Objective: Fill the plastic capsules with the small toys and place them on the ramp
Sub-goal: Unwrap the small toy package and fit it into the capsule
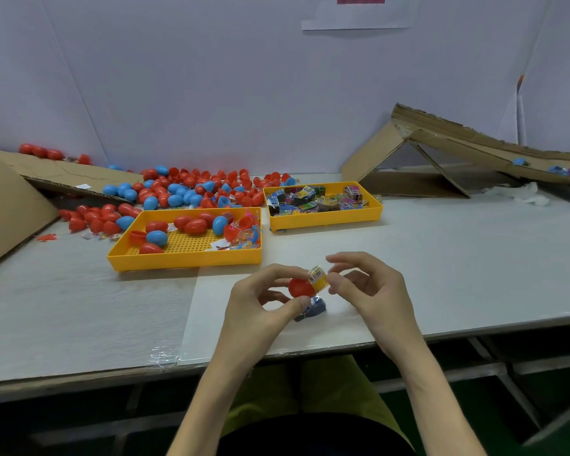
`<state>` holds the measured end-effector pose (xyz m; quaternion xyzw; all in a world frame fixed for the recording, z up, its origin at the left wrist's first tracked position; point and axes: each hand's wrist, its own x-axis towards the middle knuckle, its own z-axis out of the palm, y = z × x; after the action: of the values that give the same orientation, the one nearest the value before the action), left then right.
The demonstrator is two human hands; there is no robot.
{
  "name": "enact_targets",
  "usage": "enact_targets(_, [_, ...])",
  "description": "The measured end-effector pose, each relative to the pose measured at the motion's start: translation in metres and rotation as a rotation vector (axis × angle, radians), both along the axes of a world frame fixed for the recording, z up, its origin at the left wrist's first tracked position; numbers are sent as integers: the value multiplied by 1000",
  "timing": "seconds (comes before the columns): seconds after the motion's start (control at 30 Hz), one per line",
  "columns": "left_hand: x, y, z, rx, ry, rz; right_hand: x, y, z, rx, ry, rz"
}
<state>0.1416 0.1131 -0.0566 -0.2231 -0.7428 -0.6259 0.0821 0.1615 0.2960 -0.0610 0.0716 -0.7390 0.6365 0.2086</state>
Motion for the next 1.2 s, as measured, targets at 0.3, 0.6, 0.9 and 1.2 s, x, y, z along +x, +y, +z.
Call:
enact_targets(0.3, [-6, -9, -1, 360, -159, 48, 2, -26, -7, 266, 78, -190])
enact_targets(0.6, [-13, -15, -2, 662, -237, 33, -3, -86, -16, 224, 198, -382])
enact_targets(0.9, [-11, -14, 0, 731, -259, 46, 2, -90, -26, 301, 263, -264])
enact_targets(1.2, [-11, -14, -3, 621, -232, 114, 3, -91, -24, 288, 299, -235])
